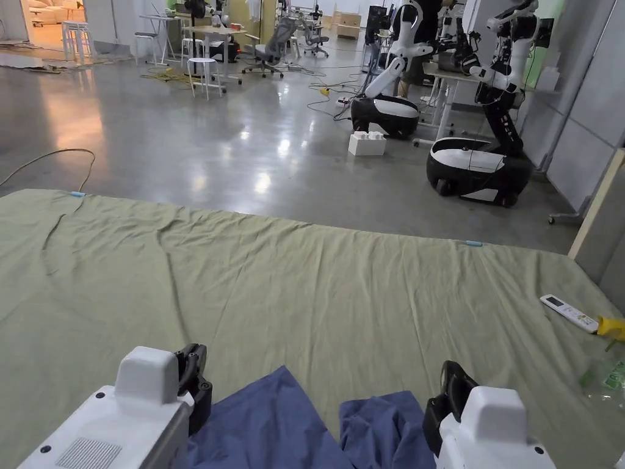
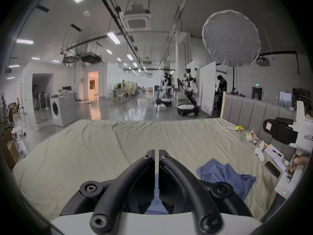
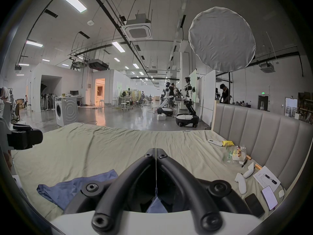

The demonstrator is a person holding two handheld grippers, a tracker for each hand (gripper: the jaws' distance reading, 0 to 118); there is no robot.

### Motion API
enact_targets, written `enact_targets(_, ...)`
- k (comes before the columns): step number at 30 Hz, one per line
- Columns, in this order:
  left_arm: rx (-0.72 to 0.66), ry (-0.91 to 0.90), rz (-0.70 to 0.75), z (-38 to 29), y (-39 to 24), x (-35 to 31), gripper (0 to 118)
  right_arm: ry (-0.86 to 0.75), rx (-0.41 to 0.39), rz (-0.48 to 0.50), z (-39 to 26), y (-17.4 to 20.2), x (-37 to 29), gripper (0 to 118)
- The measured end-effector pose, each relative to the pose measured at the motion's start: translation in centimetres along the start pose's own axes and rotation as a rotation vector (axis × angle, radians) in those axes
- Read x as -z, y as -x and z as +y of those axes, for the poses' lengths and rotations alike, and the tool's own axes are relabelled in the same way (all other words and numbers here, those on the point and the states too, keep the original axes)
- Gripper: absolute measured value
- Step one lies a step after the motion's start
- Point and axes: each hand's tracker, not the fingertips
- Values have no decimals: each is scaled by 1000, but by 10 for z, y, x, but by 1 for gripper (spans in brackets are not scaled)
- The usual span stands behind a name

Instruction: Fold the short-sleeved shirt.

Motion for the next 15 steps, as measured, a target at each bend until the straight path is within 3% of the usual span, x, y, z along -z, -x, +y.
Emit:
enact_targets(6, -36, 196, -51, -20, 19, 66, 4, 77, 6, -8, -24, -13, 6, 1)
enact_targets(13, -33, 450, -150, -32, 18, 186, 4, 176, 3, -33, -55, -30, 22, 1)
enact_targets(15, -2, 481, -161, -35, 12, 221, 19, 202, -1, -39, -61, -35, 27, 1)
